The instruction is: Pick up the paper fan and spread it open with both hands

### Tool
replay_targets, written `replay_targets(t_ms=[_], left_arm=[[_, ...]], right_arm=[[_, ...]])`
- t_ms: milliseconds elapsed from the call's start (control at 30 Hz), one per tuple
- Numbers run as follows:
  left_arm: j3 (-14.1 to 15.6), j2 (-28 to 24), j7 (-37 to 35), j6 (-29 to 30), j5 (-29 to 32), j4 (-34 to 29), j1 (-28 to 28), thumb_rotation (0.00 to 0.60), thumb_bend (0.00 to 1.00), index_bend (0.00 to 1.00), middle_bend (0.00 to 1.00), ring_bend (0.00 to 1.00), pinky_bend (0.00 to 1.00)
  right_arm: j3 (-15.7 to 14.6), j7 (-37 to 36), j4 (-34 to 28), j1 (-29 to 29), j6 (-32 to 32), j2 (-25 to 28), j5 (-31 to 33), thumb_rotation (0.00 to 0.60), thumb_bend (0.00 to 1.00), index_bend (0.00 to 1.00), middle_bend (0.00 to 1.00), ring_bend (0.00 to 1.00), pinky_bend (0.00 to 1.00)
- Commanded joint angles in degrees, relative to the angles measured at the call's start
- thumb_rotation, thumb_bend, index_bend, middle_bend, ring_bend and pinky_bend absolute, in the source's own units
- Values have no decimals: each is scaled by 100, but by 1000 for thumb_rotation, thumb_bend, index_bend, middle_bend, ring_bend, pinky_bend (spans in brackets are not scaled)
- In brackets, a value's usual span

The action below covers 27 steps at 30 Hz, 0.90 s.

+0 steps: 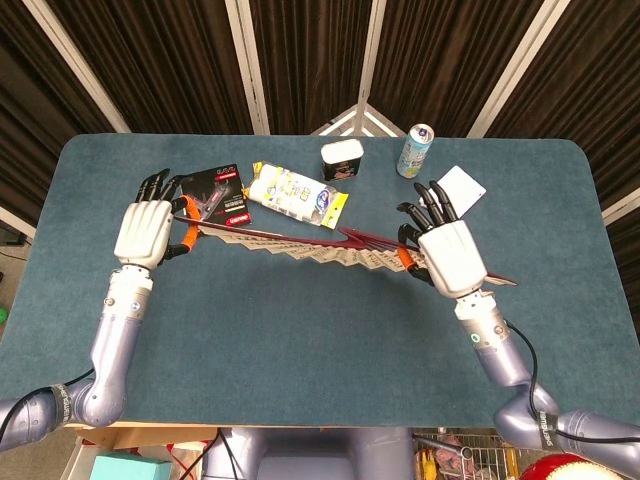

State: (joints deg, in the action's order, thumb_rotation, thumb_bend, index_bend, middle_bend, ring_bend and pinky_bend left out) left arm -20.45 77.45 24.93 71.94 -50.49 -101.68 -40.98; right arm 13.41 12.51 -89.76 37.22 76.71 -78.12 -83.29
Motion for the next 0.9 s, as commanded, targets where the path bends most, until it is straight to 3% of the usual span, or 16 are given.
replay_targets(t_ms=[33,200,300,400,567,767,900], left_arm=[[22,-22,-13,2,-24,-33,13,600,680,660,137,0,0],[91,-69,-55,27,-84,-123,69,600,678,646,133,0,0],[130,-91,-76,51,-100,-154,110,600,673,622,127,0,0],[149,-124,-110,74,-141,-176,144,600,668,583,115,0,0],[137,-228,-165,75,-185,-229,178,600,603,495,86,0,0],[124,-343,-229,38,-191,-282,206,600,513,351,50,0,0],[133,-400,-249,-5,-168,-296,216,600,480,346,48,0,0]], right_arm=[[-18,4,-71,-24,20,57,-76,600,594,673,300,52,0],[-113,15,-193,-72,10,177,-253,600,592,621,299,52,0],[-180,47,-261,-84,-41,247,-344,600,594,535,280,49,0],[-219,78,-360,-101,-95,319,-373,600,536,334,221,22,0],[-265,179,-643,-115,-300,487,-297,600,288,43,117,0,0],[-256,305,-917,-99,-510,617,-157,600,182,0,45,0,0],[-199,375,-1024,-71,-565,644,-100,600,180,0,43,0,0]])
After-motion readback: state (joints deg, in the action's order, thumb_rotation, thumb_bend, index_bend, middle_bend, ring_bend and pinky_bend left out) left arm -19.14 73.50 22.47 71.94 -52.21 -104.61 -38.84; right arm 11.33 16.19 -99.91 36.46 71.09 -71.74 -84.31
